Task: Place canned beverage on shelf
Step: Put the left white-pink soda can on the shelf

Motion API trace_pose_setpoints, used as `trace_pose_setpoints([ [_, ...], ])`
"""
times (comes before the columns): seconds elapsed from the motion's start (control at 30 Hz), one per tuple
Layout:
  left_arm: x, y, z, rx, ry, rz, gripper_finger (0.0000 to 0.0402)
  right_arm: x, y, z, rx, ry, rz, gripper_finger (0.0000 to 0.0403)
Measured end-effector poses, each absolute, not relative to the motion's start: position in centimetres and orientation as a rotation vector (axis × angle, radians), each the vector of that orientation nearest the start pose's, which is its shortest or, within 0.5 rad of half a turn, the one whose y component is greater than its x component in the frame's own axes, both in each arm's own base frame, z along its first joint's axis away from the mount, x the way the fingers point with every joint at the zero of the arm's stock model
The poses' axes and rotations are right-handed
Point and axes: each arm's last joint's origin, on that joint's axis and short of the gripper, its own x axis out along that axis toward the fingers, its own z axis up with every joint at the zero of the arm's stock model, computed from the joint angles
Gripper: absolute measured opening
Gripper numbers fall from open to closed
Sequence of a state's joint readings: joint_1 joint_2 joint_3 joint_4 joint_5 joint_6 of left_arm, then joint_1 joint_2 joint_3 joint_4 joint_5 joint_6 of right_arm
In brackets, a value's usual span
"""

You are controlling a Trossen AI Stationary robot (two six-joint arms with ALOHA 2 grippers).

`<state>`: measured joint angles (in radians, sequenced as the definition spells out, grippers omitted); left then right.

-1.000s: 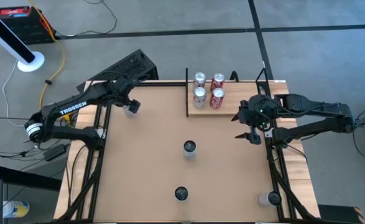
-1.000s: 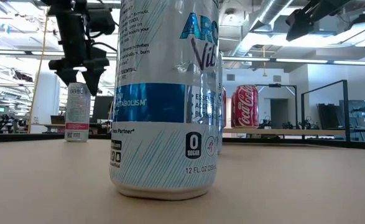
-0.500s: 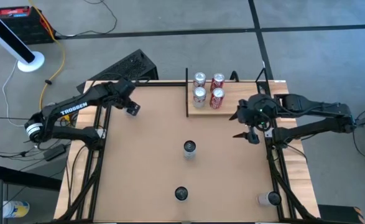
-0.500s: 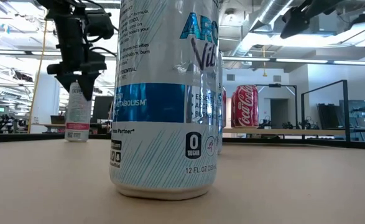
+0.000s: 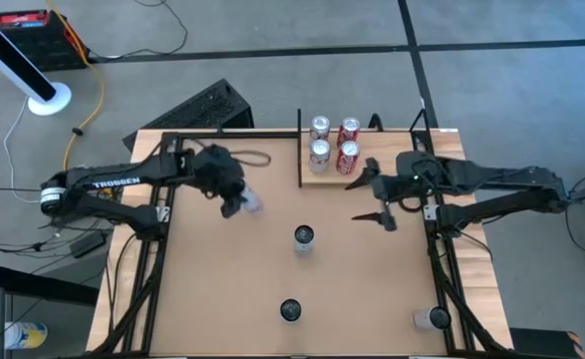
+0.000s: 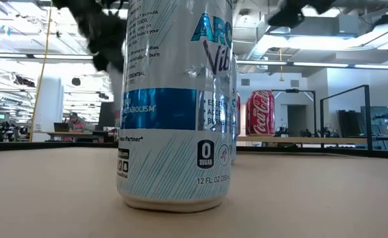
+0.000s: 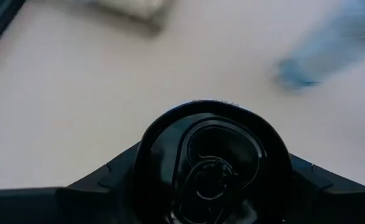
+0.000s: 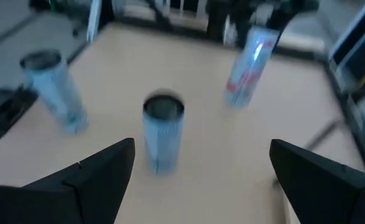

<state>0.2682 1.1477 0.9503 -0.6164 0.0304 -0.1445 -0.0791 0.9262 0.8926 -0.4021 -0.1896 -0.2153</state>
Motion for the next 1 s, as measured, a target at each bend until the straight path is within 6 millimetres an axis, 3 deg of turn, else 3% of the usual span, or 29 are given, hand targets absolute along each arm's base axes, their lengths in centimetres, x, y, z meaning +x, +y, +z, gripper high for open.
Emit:
trace_pose_setpoints([
  [0.13, 23.6, 2.8, 30.7, -0.033, 0.68, 0.094, 0.0235, 21.9, -1.2, 31.5, -0.165, 0.26, 0.144, 0.0395],
  [0.23, 24.2, 1.2, 32.8, 0.077, 0.586, 0.055, 0.0235, 23.8, -1.2, 31.7, -0.14, 0.176, 0.16, 0.0395],
  [0.4, 24.5, -0.4, 34.9, 0.182, 0.468, 0.04, 0.0235, 27.4, -1.8, 30.6, -0.06, 0.216, 0.166, 0.0395],
  [0.6, 24.7, -0.6, 35.3, 0.226, 0.433, 0.059, 0.0235, 31.4, -3.0, 30.0, -0.004, 0.288, 0.207, 0.0395],
  [1.0, 24.7, -0.5, 35.4, 0.245, 0.427, 0.095, 0.0235, 37.0, -4.4, 28.7, 0.014, 0.354, 0.268, 0.0395],
])
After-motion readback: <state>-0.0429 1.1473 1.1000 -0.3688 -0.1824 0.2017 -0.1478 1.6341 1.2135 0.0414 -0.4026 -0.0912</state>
